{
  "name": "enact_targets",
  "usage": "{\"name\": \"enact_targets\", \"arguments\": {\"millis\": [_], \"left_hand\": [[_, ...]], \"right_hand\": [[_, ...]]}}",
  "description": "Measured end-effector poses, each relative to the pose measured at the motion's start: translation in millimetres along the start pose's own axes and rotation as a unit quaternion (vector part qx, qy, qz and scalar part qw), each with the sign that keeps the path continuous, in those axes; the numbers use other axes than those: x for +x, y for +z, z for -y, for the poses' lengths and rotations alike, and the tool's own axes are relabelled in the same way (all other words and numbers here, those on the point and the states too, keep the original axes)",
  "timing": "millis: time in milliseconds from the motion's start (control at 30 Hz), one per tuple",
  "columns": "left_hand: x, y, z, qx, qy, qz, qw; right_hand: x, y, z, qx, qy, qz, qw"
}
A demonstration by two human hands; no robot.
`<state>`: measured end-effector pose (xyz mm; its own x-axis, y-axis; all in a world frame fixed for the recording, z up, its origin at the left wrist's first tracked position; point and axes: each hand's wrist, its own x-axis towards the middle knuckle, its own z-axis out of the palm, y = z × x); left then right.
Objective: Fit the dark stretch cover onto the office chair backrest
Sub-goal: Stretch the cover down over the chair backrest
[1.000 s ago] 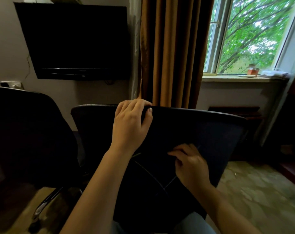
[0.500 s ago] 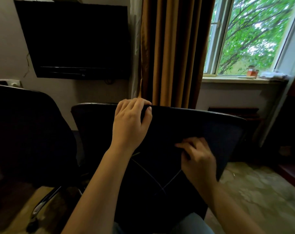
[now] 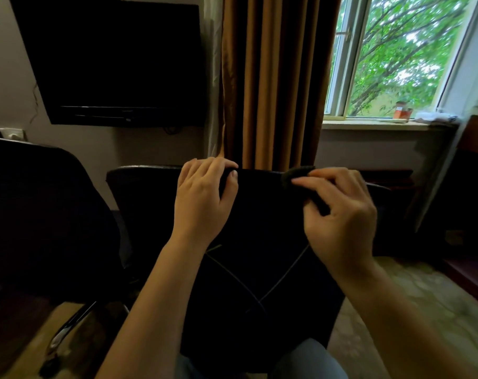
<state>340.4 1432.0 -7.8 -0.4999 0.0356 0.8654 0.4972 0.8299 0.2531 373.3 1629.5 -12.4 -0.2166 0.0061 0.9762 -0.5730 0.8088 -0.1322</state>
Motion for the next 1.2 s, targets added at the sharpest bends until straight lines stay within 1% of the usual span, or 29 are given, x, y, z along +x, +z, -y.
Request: {"name": "enact_targets", "arguments": {"millis": [67,133,267,433,500,567,633,667,700,767,800,867,933,1033,1067,1133,1200], "left_hand": [[0,0,0,0.002,-0.003,0.002,1.000],[1,1,0,0.002,-0.003,0.007,1.000],[4,-1,1,-0.004,0.000,0.014,1.000],[1,-5,-5,0.014,-0.005,0.022,1.000],[5,-5,-12,0.036,-0.012,0.032,0.999],[12,-4,-23,0.072,-0.040,0.052,0.995],[17,2,-34,0.133,-0.067,0.067,0.987],[17,6,-41,0.155,-0.062,0.072,0.983],[15,13,-48,0.161,-0.039,0.073,0.984],[5,28,-58,0.146,0.025,0.054,0.987],[1,34,-59,0.132,0.042,0.037,0.990],[-2,39,-54,0.096,0.044,0.008,0.994],[-1,37,-49,0.069,0.034,0.000,0.997],[0,32,-46,0.066,0.038,-0.007,0.997],[-1,32,-46,0.067,0.043,-0.010,0.997],[-3,33,-44,0.067,0.050,-0.013,0.996],[-4,33,-40,0.067,0.042,-0.017,0.997]], "right_hand": [[-5,5,-7,-0.012,0.005,0.001,1.000],[-22,12,-15,-0.023,0.011,0.021,0.999],[-62,26,-27,-0.045,0.014,0.114,0.992],[-73,22,-33,-0.034,0.012,0.192,0.981],[-59,11,-30,-0.024,0.014,0.181,0.983],[-38,-3,-24,-0.017,0.012,0.127,0.992],[-18,-13,-21,-0.020,0.013,0.079,0.997],[-10,-16,-21,-0.027,0.012,0.070,0.997],[-6,-16,-22,-0.037,0.010,0.066,0.997],[-7,-11,-26,-0.050,0.008,0.065,0.997],[-13,-6,-30,-0.051,0.005,0.063,0.997],[-35,5,-37,-0.048,-0.002,0.074,0.996],[-62,15,-45,-0.049,0.004,0.119,0.992],[-85,19,-50,-0.064,0.023,0.186,0.980],[-84,17,-48,-0.056,0.033,0.197,0.978],[-72,11,-41,-0.042,0.034,0.177,0.983],[-49,1,-27,-0.024,0.021,0.131,0.991]]}}
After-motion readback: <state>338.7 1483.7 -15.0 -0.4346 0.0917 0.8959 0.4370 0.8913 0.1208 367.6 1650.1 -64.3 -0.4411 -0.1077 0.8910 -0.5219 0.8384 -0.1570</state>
